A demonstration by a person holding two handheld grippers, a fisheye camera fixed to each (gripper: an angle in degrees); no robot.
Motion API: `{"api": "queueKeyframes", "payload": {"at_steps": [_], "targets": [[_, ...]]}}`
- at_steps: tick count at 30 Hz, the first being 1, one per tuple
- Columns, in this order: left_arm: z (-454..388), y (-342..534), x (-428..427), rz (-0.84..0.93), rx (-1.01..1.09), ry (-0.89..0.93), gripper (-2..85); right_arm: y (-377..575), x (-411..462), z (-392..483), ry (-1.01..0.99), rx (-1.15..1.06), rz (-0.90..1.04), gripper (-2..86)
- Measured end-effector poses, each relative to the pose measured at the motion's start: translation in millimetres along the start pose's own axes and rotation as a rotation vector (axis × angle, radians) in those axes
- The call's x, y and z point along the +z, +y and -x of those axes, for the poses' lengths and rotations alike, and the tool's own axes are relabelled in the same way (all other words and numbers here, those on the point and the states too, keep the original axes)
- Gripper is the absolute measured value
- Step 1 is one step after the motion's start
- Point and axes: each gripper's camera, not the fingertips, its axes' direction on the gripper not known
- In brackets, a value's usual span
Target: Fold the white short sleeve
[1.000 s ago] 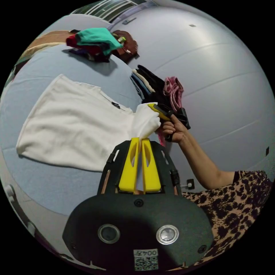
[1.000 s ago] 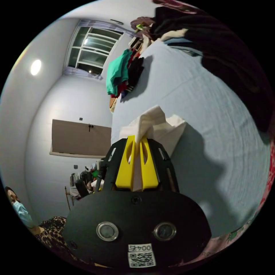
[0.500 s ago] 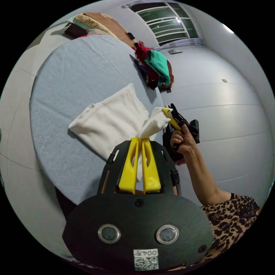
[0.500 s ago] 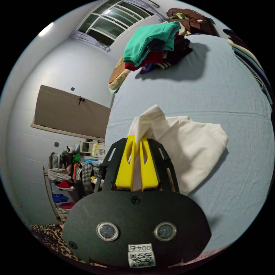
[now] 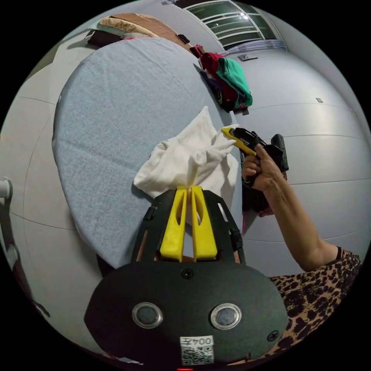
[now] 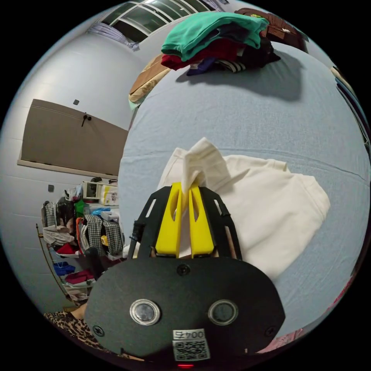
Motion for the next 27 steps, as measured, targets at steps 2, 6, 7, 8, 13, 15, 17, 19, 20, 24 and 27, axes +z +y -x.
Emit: {"api": "queueKeyframes", "payload": {"at_steps": [2, 6, 7, 8, 13, 15, 17, 19, 20, 24, 27], "targets": [[6.7, -1.5, 0.0, 0.006, 0.009, -0.008, 1.7, -5.8, 3.4, 9.1, 0.021, 0.001, 0.013, 4.0], [20.6, -3.2, 0.0, 0.025, 0.043, -0.034, 1.9, -17.0, 8.0, 30.0, 0.087, -0.007, 0.053, 4.4], [22.5, -3.2, 0.0, 0.028, 0.049, -0.037, 2.0, -18.5, 8.3, 33.2, 0.099, -0.010, 0.061, 4.5], [26.5, -3.0, -0.2, 0.034, 0.058, -0.041, 2.1, -21.7, 8.1, 40.2, 0.124, -0.018, 0.076, 4.7], [45.6, 1.1, -1.5, 0.046, 0.065, -0.029, 2.5, -32.9, -3.9, 72.2, 0.200, -0.098, 0.099, 7.0], [55.8, 4.6, -2.6, 0.048, 0.056, -0.014, 2.6, -31.9, -19.5, 80.9, 0.203, -0.130, 0.072, 7.9], [63.1, 7.5, -3.3, 0.053, 0.050, -0.004, 2.7, -28.0, -33.3, 81.5, 0.186, -0.145, 0.050, 8.3], [69.8, 11.1, -3.8, 0.058, 0.050, -0.001, 2.7, -22.3, -51.3, 79.7, 0.193, -0.162, 0.008, 8.5], [73.7, 14.0, -4.4, 0.059, 0.052, 0.000, 2.7, -18.7, -67.1, 78.5, 0.219, -0.176, -0.036, 8.6], [88.0, 25.6, -7.7, 0.062, 0.050, 0.010, 2.6, 0.4, -133.0, 61.5, 0.159, -0.182, -0.131, 8.7], [101.5, 38.1, -16.1, 0.035, 0.036, 0.035, 2.6, 44.6, -169.5, 30.4, 0.071, -0.162, -0.140, 8.5]]}}
